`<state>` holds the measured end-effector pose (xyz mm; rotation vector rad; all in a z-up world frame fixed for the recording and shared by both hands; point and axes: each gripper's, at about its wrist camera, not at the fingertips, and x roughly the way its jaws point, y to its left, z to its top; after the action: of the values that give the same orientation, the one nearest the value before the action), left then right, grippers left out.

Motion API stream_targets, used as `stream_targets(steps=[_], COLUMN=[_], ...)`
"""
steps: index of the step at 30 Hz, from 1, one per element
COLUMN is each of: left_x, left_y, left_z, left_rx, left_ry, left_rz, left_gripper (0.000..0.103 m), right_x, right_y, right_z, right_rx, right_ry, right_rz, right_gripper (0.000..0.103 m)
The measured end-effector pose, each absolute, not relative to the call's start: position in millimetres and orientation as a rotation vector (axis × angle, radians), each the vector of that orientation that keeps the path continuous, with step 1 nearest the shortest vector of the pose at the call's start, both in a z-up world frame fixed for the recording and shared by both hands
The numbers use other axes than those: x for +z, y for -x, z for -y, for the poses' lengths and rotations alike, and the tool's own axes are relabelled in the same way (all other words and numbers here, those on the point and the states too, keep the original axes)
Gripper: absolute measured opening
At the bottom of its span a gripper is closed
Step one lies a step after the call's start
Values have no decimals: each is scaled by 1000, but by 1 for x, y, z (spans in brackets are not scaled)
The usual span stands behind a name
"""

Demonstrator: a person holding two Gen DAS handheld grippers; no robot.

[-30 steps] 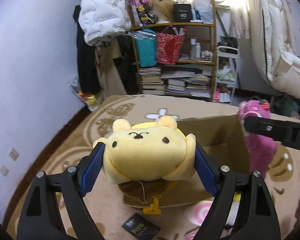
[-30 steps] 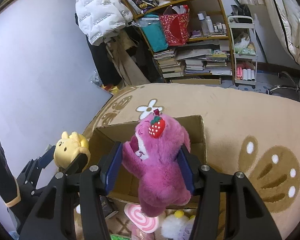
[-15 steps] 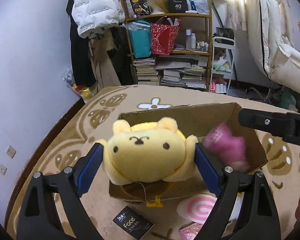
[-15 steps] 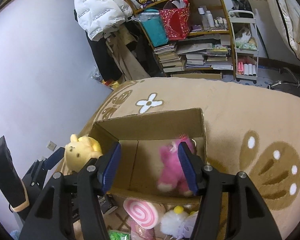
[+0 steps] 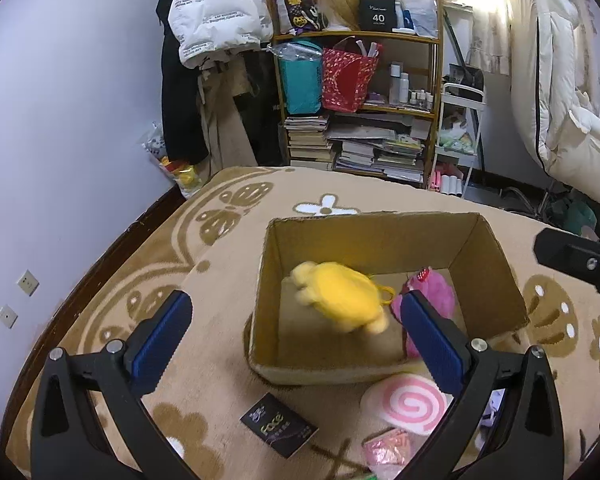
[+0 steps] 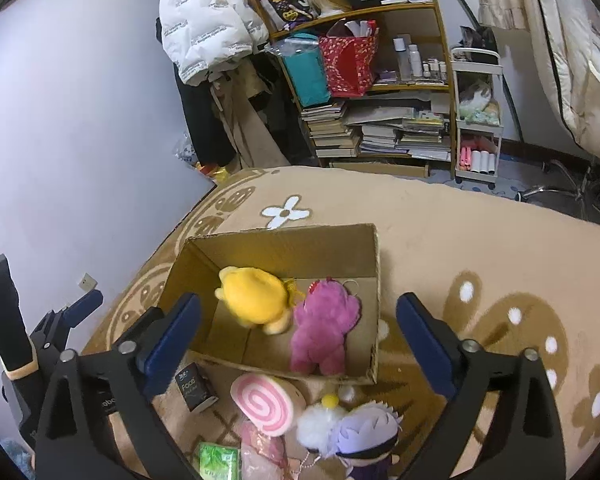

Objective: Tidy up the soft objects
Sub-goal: 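Lower the right gripper onto the white-haired doll and close on it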

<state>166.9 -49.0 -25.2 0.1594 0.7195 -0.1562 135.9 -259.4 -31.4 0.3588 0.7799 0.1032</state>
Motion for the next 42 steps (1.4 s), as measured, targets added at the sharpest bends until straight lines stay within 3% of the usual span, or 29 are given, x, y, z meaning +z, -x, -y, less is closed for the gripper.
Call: stream_targets(steps=[11,27,32,40,42], left_x=[-24,-75,-99,-135,-142], left_y=[-133,-93,-90,-97,-101], left_z=[37,32,32,29,29], left_rx=[-156,-182,-172,-167,-166], left_ry=[-156,-44,-48,-13,-3], left_rz=[-806,-1072,-1132,-1261,-1294], left_gripper=[103,103,103,103,103], right_x=[-32,-73,-90,-126,-134], right_y=[-104,-68,-69,-78,-78], right_z=[274,261,261,270,273], right_rx=[82,124,126,86,86], right_ry=[-423,-431,-442,-492,-500], right_rz=[-793,-924,-967,-1051,-1074], right_gripper=[103,103,87,77,68])
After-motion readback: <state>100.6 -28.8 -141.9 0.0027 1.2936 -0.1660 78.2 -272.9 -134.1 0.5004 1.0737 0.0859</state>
